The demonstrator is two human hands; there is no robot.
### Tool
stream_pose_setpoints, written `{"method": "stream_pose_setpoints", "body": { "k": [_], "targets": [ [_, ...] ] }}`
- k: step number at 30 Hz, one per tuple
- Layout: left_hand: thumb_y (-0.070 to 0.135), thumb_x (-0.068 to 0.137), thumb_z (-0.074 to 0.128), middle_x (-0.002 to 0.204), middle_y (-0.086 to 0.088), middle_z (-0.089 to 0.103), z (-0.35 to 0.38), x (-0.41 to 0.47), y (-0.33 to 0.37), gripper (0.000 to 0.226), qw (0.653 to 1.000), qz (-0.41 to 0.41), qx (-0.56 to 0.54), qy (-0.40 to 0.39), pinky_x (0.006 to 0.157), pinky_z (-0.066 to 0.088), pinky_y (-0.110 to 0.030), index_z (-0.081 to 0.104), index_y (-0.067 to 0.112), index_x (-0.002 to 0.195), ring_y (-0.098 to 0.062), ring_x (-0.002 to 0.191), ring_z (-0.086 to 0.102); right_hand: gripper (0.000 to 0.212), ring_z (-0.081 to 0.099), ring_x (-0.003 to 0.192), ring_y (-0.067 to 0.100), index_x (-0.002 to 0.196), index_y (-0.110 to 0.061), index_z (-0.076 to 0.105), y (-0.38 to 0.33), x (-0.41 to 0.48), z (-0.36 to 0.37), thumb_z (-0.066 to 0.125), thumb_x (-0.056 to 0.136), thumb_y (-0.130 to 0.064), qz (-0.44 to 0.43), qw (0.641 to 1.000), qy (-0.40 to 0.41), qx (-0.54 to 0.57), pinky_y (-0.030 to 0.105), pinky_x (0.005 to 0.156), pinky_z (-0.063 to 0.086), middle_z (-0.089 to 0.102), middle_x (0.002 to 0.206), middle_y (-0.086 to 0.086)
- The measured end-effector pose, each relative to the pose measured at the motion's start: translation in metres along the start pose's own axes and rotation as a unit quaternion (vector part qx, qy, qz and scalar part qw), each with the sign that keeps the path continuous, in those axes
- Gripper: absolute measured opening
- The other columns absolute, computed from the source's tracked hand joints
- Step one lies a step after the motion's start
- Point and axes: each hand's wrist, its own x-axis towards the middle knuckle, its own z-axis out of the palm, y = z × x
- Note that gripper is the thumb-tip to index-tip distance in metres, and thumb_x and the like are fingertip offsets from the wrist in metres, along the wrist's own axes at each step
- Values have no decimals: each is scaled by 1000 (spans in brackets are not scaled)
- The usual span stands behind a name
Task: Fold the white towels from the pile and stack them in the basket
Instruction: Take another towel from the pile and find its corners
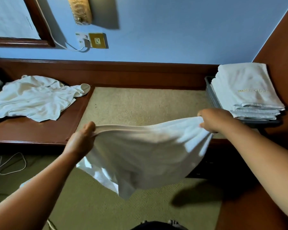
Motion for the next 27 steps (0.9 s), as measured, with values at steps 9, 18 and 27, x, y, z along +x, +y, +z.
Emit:
{"method": "stream_pose_setpoints", "body": {
  "k": [9, 18, 27],
  "targets": [
    [0, 77, 68, 82, -17, 51, -19, -27, -54, 28, 990, -101, 96, -18, 50, 37, -40, 44, 11, 87, -46, 64, 55, 27, 61, 110, 38, 113, -17, 67, 0, 7, 68, 56, 98, -37, 143, 942, 87, 292, 39, 84, 47, 67, 120, 16],
    [11, 90, 54, 79, -11, 61, 13, -50, -24, 14, 970, -232, -71, 33, 63, 46, -42, 47, 22, 94, -35, 71, 54, 44, 58, 102, 33, 132, -8, 57, -59, 2, 126, 67, 94, -28, 394, 502, 65, 767, 60, 87, 54, 61, 125, 15],
    [12, 93, 54, 90, -17, 63, 37, 43, 3, 5, 981, -169, -53, 74, 66, 47, -45, 55, 15, 97, -42, 82, 57, 52, 26, 146, 41, 152, -26, 33, -17, 64, 115, 47, 103, -39, 400, 304, 0, 865, 73, 102, 29, 28, 162, 6]
  ]
}}
